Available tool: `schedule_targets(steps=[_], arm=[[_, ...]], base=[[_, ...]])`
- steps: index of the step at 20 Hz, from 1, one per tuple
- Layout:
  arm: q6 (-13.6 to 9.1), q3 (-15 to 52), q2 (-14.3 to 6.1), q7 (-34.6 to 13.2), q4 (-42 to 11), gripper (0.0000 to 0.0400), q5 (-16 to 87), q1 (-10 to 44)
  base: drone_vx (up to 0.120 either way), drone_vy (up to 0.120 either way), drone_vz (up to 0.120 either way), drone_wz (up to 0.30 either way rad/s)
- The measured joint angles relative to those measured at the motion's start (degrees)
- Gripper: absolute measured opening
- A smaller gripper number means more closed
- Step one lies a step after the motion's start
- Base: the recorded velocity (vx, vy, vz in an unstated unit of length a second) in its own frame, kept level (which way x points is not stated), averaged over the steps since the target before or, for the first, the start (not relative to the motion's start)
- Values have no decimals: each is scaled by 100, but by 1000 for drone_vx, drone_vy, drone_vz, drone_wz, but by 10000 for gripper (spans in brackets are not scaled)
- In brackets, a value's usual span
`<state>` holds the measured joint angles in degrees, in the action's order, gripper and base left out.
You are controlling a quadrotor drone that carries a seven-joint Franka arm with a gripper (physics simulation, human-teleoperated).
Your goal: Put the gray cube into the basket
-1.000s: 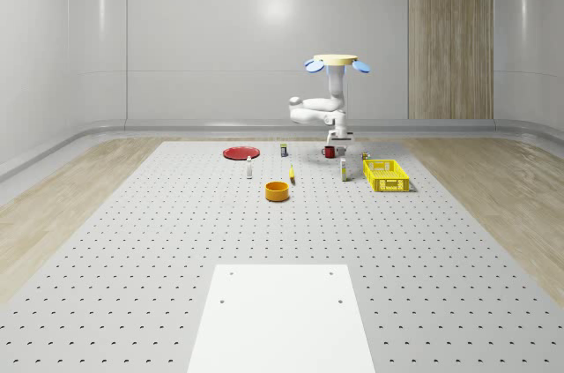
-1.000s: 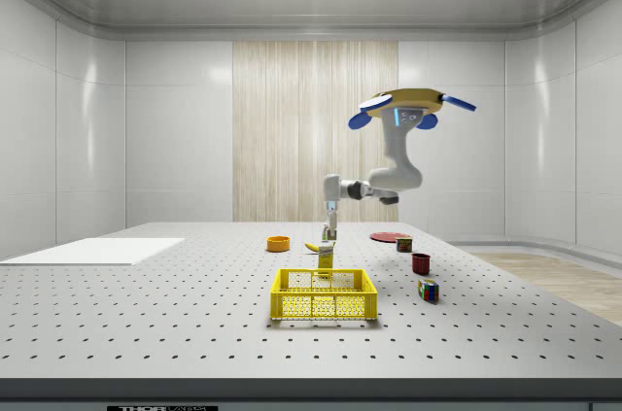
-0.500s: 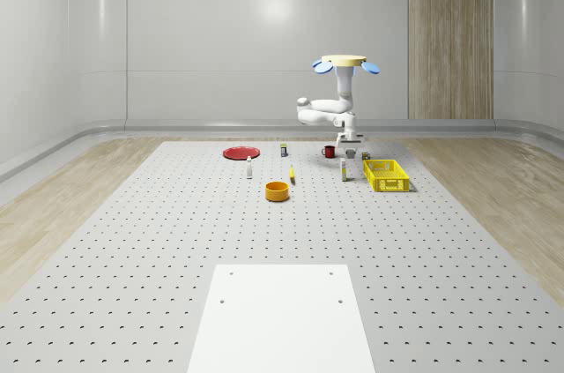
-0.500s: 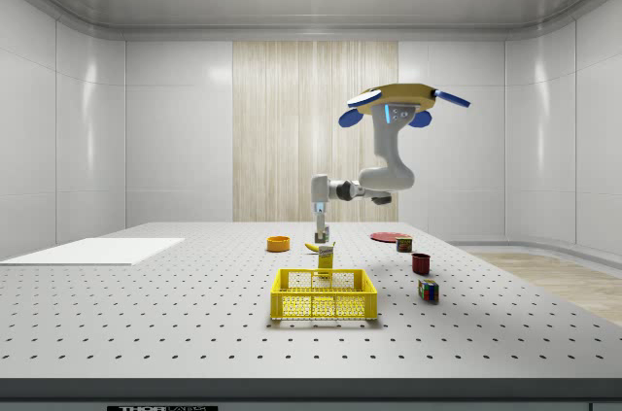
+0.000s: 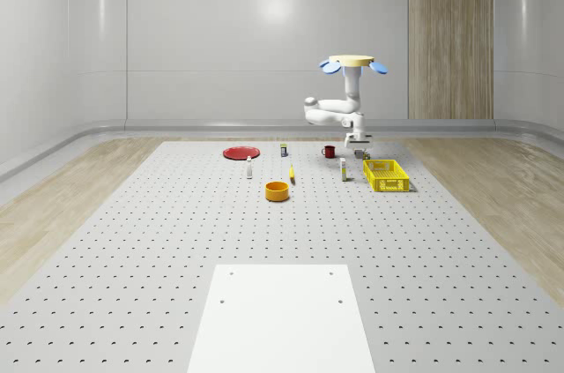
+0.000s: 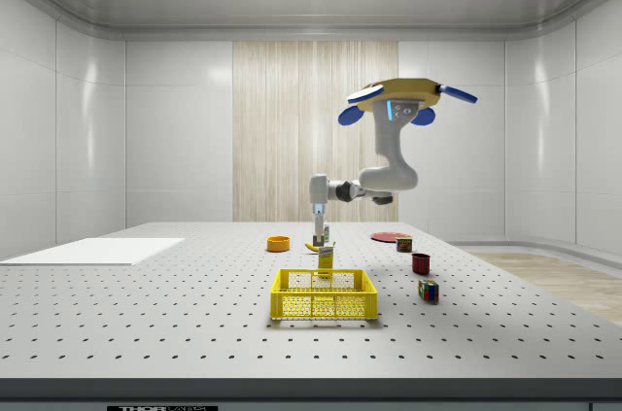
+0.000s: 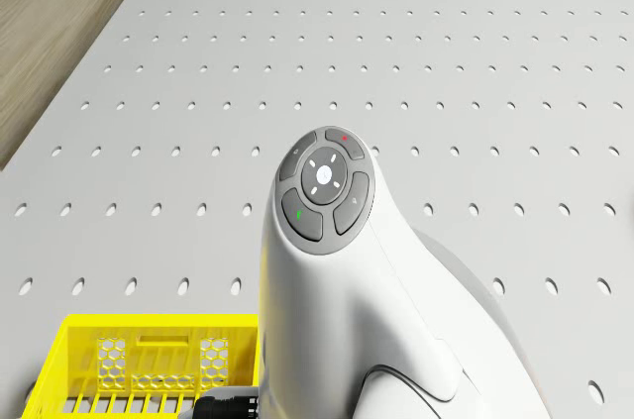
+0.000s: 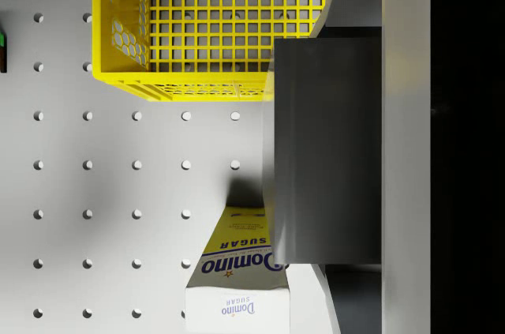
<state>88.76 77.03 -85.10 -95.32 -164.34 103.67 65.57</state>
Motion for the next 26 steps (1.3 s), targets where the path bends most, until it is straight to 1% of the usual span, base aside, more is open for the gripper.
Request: schedule_targets(steps=[3,5,7,11,16,18,20,26], arm=[[23,4,-25,-5,1,250,-10,6],[38,6,-41,-8,2,250,-17,10],[53,9,-57,-11,2,250,-23,14],[81,13,-86,-17,4,250,-36,21],[114,19,-121,-23,5,250,-50,29],[126,21,-135,-26,6,250,-55,33],[138,23,-148,-28,7,250,-61,36],[172,28,-184,-35,8,250,-76,44]], base=[[0,120,0,0],[0,120,-120,0],[0,120,-20,0],[0,120,-120,0],[0,120,-8,0],[0,120,-100,0],[0,120,-20,0],[0,120,-120,0]])
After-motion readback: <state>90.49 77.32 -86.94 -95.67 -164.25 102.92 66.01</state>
